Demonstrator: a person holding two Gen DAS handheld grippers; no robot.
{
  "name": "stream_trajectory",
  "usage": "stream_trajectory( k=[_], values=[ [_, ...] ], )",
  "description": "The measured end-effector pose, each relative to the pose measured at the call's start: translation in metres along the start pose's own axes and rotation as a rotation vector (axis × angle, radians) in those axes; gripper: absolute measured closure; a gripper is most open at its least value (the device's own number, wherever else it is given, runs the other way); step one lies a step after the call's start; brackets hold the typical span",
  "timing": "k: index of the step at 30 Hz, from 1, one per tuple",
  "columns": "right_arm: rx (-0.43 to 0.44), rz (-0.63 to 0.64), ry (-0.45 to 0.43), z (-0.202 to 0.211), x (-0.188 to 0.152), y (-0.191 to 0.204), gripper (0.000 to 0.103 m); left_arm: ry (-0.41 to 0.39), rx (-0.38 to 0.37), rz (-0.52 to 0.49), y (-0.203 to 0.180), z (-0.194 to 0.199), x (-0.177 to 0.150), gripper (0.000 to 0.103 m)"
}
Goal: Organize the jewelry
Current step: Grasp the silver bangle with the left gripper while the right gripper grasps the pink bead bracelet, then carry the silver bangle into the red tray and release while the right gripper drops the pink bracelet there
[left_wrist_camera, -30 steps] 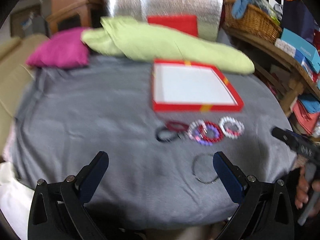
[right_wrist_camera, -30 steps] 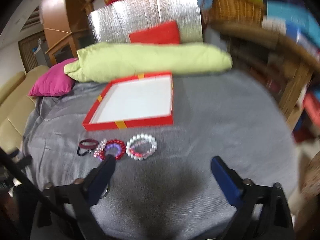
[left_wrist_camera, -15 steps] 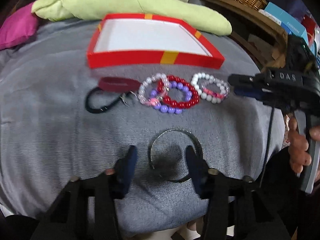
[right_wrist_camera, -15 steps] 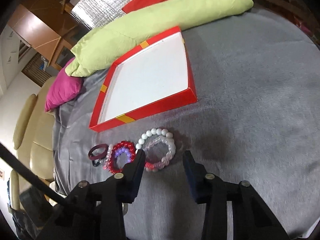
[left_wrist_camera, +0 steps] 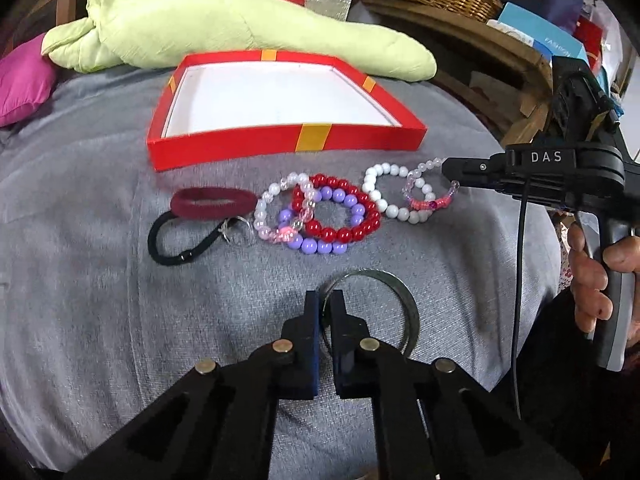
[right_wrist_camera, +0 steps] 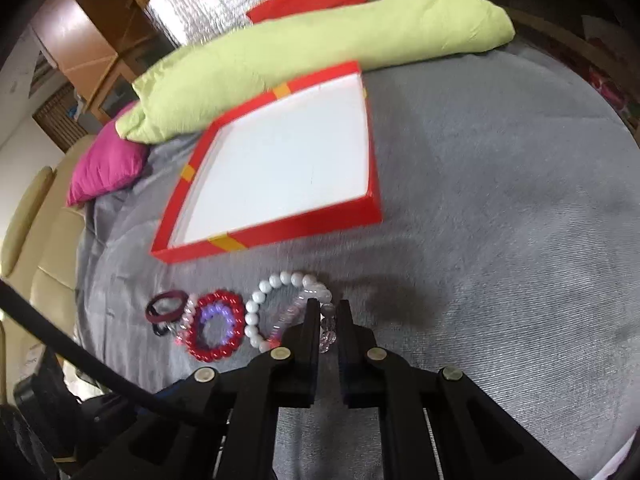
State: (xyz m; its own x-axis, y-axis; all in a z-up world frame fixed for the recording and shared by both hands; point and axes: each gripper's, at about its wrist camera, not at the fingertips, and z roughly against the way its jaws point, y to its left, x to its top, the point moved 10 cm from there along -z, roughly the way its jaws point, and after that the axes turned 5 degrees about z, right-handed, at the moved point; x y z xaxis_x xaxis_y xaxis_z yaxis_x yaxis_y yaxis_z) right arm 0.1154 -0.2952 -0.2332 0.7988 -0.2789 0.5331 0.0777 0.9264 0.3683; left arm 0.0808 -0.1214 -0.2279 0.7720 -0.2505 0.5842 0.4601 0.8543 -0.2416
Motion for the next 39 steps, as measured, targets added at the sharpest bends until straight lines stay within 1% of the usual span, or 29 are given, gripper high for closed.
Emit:
stream_trajectory(
  k=[4, 8, 10, 12, 15, 16, 17, 19, 20, 22, 25, 29, 33, 35, 36, 38, 39],
  values=[
    [0.056, -0.041, -0.069, 0.018, 0.011, -0.001, 0.094, -0.049, 0.008, -0.028, -0.001, 0.015, 0.013, 0.099],
    [0.115, -0.03, -0.156, 0.037, 0.027, 0.011, 0.094, -0.121, 0.002, -0.069, -0.003, 0.041, 0.038, 0.099],
    [0.141, -0.014, -0.182, 0.043, 0.034, 0.02, 0.094, -0.177, 0.001, -0.094, -0.003, 0.059, 0.062, 0.099],
    [0.166, 0.006, -0.208, 0.048, 0.043, 0.029, 0.094, -0.218, 0.019, -0.105, 0.002, 0.07, 0.086, 0.099],
    [0.184, 0.026, -0.227, 0.045, 0.061, 0.041, 0.094, -0.253, 0.047, -0.101, 0.01, 0.068, 0.118, 0.099],
    [0.189, 0.029, -0.226, 0.041, 0.067, 0.044, 0.094, -0.264, 0.056, -0.096, 0.015, 0.062, 0.131, 0.099],
    [0.196, 0.027, -0.216, 0.035, 0.073, 0.046, 0.094, -0.264, 0.061, -0.085, 0.021, 0.053, 0.142, 0.099],
    [0.199, 0.015, -0.188, 0.021, 0.076, 0.046, 0.094, -0.246, 0.066, -0.065, 0.03, 0.029, 0.153, 0.099],
    [0.206, 0.007, -0.171, 0.013, 0.08, 0.047, 0.094, -0.232, 0.075, -0.055, 0.035, 0.017, 0.156, 0.099],
    [0.2, 0.002, -0.145, -0.002, 0.083, 0.045, 0.094, -0.179, 0.098, -0.011, 0.051, -0.014, 0.155, 0.098],
    [0.2, 0.002, -0.106, -0.022, 0.085, 0.046, 0.094, -0.128, 0.11, 0.05, 0.068, -0.036, 0.155, 0.098],
    [0.191, 0.003, -0.081, -0.038, 0.088, 0.047, 0.094, -0.133, 0.11, 0.084, 0.079, -0.039, 0.157, 0.098],
    [0.151, -0.038, -0.079, -0.042, 0.091, 0.032, 0.093, -0.124, 0.115, 0.126, 0.091, -0.04, 0.156, 0.098],
    [0.138, -0.065, -0.079, -0.041, 0.091, 0.025, 0.092, -0.121, 0.122, 0.122, 0.093, -0.038, 0.153, 0.098],
    [0.128, -0.072, -0.083, -0.039, 0.092, 0.021, 0.09, -0.123, 0.125, 0.114, 0.091, -0.036, 0.152, 0.098],
    [0.114, -0.078, -0.092, -0.037, 0.093, 0.018, 0.076, -0.134, 0.123, 0.105, 0.09, -0.027, 0.15, 0.097],
    [0.107, -0.078, -0.103, -0.034, 0.094, 0.017, 0.072, -0.141, 0.12, 0.102, 0.09, -0.022, 0.148, 0.092]
  ],
)
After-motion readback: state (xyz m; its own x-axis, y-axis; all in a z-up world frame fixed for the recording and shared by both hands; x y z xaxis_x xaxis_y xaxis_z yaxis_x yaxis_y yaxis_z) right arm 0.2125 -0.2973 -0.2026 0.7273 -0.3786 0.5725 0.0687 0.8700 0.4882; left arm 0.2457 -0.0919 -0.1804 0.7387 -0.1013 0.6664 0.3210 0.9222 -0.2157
